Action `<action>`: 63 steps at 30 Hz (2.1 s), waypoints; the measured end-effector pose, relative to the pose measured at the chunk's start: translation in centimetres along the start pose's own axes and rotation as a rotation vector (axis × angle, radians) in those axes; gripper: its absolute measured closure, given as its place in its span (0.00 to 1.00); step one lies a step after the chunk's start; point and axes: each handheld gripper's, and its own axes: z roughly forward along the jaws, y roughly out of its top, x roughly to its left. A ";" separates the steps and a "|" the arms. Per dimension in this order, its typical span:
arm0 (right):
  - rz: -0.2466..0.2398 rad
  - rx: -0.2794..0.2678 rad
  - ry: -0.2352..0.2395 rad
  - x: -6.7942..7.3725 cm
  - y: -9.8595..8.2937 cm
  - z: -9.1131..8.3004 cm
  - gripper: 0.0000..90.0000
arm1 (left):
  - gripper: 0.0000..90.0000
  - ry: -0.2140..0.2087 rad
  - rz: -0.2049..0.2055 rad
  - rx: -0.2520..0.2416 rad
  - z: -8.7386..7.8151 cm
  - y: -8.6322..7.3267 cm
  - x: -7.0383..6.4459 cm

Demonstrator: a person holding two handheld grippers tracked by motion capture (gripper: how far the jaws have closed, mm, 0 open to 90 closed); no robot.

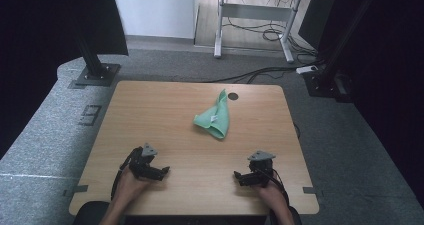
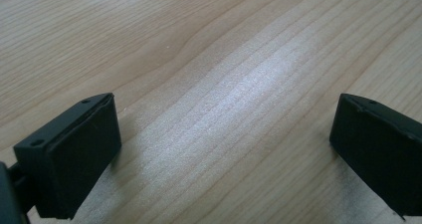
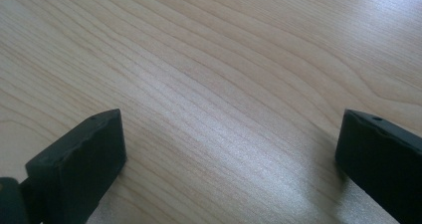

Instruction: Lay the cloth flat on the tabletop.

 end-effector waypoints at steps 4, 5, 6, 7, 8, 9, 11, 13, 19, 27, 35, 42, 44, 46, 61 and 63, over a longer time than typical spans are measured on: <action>0.000 0.000 0.000 0.0 0.0 0.0 0.00 | 0.01 0.008 -0.008 -0.004 0.0 0.0 0.0; 0.000 0.000 0.000 0.0 0.0 0.0 0.00 | 0.01 0.008 -0.008 -0.004 0.0 0.0 0.0; 0.000 0.000 0.000 0.0 0.0 0.0 0.00 | 0.01 0.010 -0.012 -0.005 0.0 0.0 0.0; 0.000 0.000 0.000 0.0 0.0 0.0 0.00 | 0.01 0.010 -0.012 -0.005 0.0 0.0 0.0; 0.000 0.000 0.000 0.0 0.0 0.0 0.00 | 0.01 0.009 -0.012 -0.005 0.0 0.0 0.0; 0.000 0.000 0.000 0.0 0.0 0.0 0.00 | 0.01 0.009 -0.013 -0.005 0.0 0.0 0.0; 0.000 0.000 0.000 0.0 0.0 0.0 0.00 | 0.01 0.009 -0.012 -0.004 0.0 0.1 0.0; 0.000 0.000 0.000 0.0 0.0 0.0 0.00 | 0.01 0.009 -0.012 -0.004 0.1 0.1 0.0; 0.000 0.000 0.000 0.0 0.0 0.0 0.00 | 0.00 0.009 -0.010 -0.003 0.2 0.2 0.0; -0.009 0.000 0.011 -0.2 0.2 0.2 0.00 | 0.00 0.007 -0.010 -0.003 0.2 0.2 0.0; 0.027 -0.009 0.020 -0.9 1.2 0.4 0.05 | 0.00 0.007 -0.009 -0.003 0.2 0.2 0.0; 0.037 -0.022 0.036 -1.3 2.3 0.2 0.05 | 0.00 0.007 -0.009 -0.003 0.2 0.2 0.0; 0.030 -0.019 0.042 -1.4 2.7 0.3 0.06 | 0.00 0.007 -0.009 -0.003 0.2 0.2 0.0; 0.026 -0.017 0.039 -1.4 3.2 0.5 0.07 | 0.00 0.007 -0.009 -0.002 0.2 0.2 0.0; 0.005 -0.025 0.054 -1.6 6.5 1.5 0.12 | 0.00 0.007 -0.009 -0.003 0.2 0.2 0.0; 0.007 -0.028 0.057 -1.5 6.7 1.6 0.13 | 0.00 0.007 -0.009 -0.002 0.2 0.2 0.0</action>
